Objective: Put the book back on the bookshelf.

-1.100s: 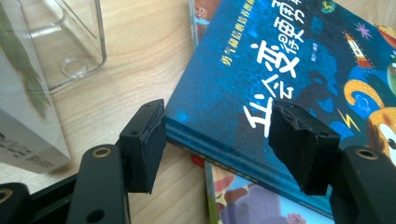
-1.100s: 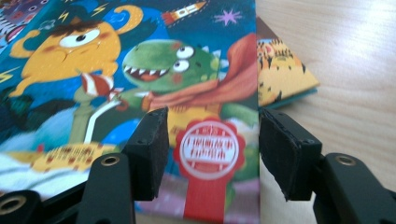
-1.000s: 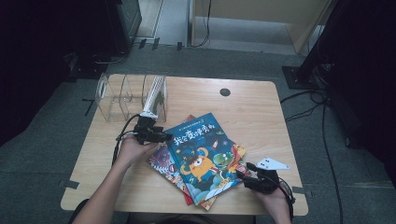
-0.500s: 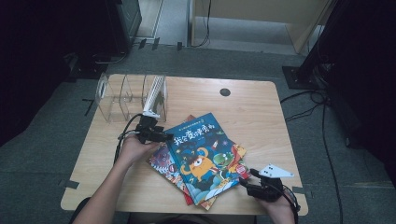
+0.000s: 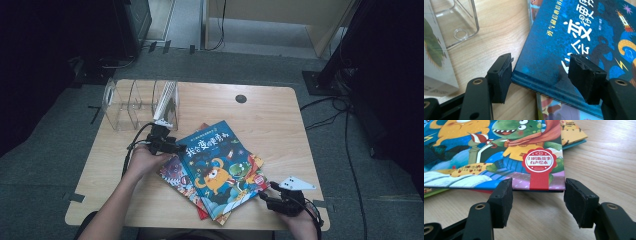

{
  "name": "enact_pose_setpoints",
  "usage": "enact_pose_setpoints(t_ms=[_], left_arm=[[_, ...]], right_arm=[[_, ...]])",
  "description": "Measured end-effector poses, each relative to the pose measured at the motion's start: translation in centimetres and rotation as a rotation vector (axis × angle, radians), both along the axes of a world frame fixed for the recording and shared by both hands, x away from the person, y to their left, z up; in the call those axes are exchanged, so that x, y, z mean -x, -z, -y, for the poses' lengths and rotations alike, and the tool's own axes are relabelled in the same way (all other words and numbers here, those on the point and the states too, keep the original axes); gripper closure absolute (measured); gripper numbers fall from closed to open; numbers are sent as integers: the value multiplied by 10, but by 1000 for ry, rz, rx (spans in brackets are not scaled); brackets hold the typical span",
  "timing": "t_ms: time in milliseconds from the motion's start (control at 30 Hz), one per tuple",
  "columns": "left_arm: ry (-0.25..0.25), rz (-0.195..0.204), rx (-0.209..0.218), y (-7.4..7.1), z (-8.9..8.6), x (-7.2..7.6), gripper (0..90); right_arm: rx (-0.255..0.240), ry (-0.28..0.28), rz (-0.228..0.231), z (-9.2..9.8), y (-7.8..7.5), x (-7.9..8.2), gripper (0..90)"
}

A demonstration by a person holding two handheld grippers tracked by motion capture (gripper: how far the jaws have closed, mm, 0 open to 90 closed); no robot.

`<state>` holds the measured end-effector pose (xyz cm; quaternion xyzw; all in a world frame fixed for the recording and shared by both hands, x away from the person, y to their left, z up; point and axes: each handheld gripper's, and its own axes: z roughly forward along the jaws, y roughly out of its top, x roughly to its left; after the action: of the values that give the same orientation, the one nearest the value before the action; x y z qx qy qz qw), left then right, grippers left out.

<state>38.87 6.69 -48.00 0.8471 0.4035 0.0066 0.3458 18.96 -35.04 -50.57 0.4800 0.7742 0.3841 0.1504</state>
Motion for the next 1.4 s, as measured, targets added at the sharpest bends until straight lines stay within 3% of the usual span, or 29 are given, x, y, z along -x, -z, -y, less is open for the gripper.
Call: enact_pose_setpoints(t_ms=[167,800,1167,1400], left_arm=[[11,1,-24,-1,1,5,368],[18,-32,24,-1,-4,25,413],[-6,-31,45,-1,-15,35,420],[-29,-27,56,-2,-22,40,479]], right_arm=[[-2,23,1,4,0,-4,410],[-6,81,2,14,-1,-21,471],[-1,91,7,11,-2,-34,494],[-4,89,15,10,-2,-44,510]])
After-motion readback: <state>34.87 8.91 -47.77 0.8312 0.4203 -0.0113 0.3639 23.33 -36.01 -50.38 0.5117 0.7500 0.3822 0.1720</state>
